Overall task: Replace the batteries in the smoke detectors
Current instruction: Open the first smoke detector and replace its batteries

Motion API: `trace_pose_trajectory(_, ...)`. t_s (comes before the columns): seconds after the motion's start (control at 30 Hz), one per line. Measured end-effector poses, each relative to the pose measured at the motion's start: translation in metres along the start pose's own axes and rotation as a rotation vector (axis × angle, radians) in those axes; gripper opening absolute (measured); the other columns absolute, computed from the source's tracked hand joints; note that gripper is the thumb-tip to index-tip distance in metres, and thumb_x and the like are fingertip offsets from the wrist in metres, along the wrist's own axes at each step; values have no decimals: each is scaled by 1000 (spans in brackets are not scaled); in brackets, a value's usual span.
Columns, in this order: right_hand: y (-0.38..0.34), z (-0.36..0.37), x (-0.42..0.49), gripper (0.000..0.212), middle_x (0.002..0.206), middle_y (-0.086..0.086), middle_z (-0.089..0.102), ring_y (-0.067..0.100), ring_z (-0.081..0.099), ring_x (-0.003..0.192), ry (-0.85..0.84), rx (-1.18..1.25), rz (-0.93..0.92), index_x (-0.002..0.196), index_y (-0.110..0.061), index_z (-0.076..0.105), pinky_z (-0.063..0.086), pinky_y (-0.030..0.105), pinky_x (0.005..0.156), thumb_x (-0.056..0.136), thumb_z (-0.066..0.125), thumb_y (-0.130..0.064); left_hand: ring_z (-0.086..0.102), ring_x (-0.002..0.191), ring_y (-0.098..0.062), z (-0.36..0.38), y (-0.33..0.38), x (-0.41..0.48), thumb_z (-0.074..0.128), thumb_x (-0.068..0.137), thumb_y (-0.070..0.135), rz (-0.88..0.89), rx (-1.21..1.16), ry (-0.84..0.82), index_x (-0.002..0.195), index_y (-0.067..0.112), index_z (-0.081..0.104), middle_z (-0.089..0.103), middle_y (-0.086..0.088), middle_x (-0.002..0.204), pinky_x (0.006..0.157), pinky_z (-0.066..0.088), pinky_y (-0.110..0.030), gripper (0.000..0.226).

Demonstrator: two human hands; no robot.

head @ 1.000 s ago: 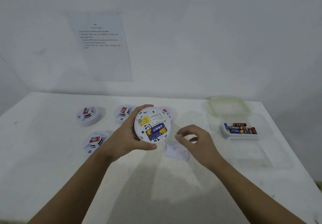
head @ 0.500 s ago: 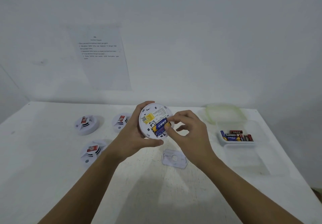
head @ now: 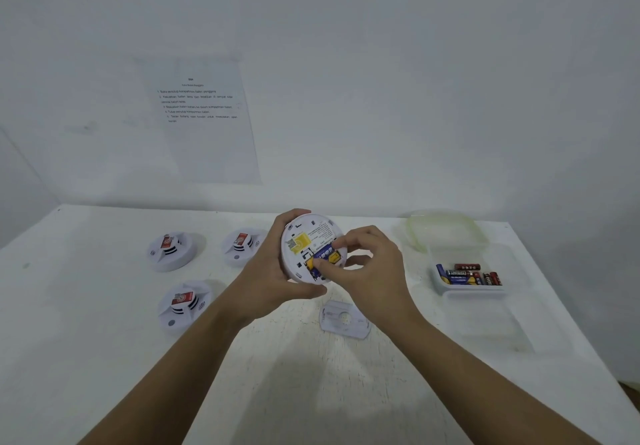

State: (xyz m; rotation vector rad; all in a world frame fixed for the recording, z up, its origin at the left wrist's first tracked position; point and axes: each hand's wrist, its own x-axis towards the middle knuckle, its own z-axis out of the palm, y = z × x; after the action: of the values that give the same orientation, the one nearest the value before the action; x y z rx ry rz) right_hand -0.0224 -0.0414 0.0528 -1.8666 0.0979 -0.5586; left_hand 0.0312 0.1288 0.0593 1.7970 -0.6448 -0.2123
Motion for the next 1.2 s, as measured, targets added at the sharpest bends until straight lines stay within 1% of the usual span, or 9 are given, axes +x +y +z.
trace_pose_trajectory(0.1, 2, -1, 0, 28, 99, -6, 63, 13, 69, 91, -27, 23, 25, 90, -13, 73, 61, 27, 70, 70, 91, -18, 57, 121, -5, -1, 0, -1, 90, 66, -3, -17, 7, -8, 142, 29, 37, 56, 14, 131, 80, 57, -19, 98)
trace_pose_trajectory(0.27, 3, 1, -4, 40, 101, -5, 62, 9, 67, 90, -54, -116, 5, 93, -18, 67, 59, 19, 72, 66, 92, -34, 60, 114, 4, 1, 1, -2, 88, 67, -8, -28, 33, -47, 139, 29, 37, 59, 33, 115, 78, 55, -14, 95)
trace_pose_trajectory(0.47, 3, 3, -2, 44, 86, -11, 63, 8, 64, 82, -52, -305, -95, 83, -30, 64, 59, 33, 71, 53, 75, -61, 60, 113, 7, 0, 5, -4, 83, 69, -14, -5, 48, -105, 137, 24, 35, 58, 34, 111, 79, 53, -11, 92)
trace_pose_trajectory(0.57, 5, 3, -2, 46, 84, -12, 63, 8, 64, 80, -66, -341, -142, 86, -24, 71, 59, 32, 70, 56, 76, -58, 59, 114, 7, -3, 7, -4, 82, 70, -17, -2, 53, -129, 136, 24, 35, 57, 32, 113, 79, 54, -11, 90)
trace_pose_trajectory(0.73, 5, -6, -4, 41, 87, -14, 68, 7, 65, 85, -90, -241, -233, 96, -23, 75, 56, 21, 71, 66, 70, -50, 62, 116, -6, -10, 8, -5, 83, 71, -13, -42, 7, -114, 138, 33, 37, 60, 20, 121, 79, 59, -23, 93)
trace_pose_trajectory(0.83, 7, -9, -5, 36, 96, -16, 65, 7, 58, 98, -110, -268, -318, 106, -28, 74, 52, 30, 81, 76, 67, -47, 65, 114, -7, -9, 9, -4, 83, 73, -11, -61, -25, -128, 138, 31, 40, 63, 13, 122, 78, 59, -23, 89)
trace_pose_trajectory(0.93, 10, -9, -3, 24, 102, -15, 59, 10, 54, 107, -177, -231, -328, 104, -28, 76, 51, 36, 86, 83, 67, -37, 67, 109, -7, -6, 12, -1, 82, 74, -11, -91, -33, -182, 138, 30, 41, 65, 10, 120, 77, 58, -21, 87)
trace_pose_trajectory(1.07, 12, -18, 3, 16, 109, -10, 58, 14, 54, 113, -320, -151, -326, 103, -25, 78, 50, 29, 89, 91, 66, -25, 67, 109, -12, -7, 10, 2, 82, 73, -12, -115, -51, -202, 139, 30, 41, 65, 8, 120, 78, 59, -26, 88)
trace_pose_trajectory(1.2, 13, -27, 9, 16, 119, -12, 58, 10, 50, 116, -438, -273, -405, 110, -22, 72, 42, 19, 93, 97, 64, -26, 65, 110, -9, -8, 10, 5, 83, 73, -9, -100, -42, -200, 138, 33, 42, 64, 14, 118, 78, 59, -25, 88)
